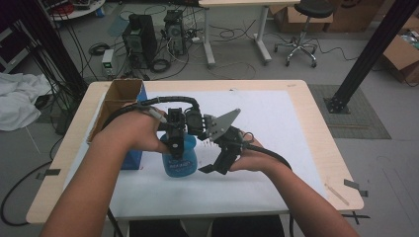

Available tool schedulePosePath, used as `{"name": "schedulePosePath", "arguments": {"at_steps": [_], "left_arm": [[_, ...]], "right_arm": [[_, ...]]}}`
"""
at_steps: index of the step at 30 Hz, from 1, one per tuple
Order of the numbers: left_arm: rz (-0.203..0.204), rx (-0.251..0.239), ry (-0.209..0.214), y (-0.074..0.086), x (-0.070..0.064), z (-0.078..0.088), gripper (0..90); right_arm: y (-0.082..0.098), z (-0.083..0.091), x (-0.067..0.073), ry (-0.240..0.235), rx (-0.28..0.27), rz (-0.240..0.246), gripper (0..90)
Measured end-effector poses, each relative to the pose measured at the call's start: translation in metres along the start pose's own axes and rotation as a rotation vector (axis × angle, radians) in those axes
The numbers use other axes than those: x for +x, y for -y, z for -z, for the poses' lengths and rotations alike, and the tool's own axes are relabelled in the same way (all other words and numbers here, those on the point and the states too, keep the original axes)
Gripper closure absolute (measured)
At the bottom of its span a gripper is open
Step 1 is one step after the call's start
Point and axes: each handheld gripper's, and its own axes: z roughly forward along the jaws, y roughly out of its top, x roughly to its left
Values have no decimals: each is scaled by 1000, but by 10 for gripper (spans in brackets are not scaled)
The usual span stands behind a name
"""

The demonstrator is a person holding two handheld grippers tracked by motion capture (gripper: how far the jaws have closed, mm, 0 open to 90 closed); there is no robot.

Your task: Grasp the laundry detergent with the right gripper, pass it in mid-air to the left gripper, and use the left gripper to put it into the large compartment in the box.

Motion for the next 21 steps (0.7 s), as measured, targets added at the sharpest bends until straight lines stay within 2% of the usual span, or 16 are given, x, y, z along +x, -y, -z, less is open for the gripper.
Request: {"name": "schedulePosePath", "arguments": {"at_steps": [3, 9, 15, 18, 21], "left_arm": [[30, 9, 9, 2, 4, 2, 389], [116, 13, 31, 8, 14, 10, 388], [231, 2, 78, 15, 26, 27, 387], [298, -3, 92, 20, 32, 37, 387], [384, -8, 108, 27, 39, 47, 388]], "right_arm": [[-2, 7, 1, 1, 61, 9, 0], [-2, 24, 1, 4, 180, 11, 0], [-2, 47, 1, -4, 332, 11, 0], [-1, 58, 2, -10, 389, 5, 0], [1, 65, 3, -27, 452, -6, 0]]}}
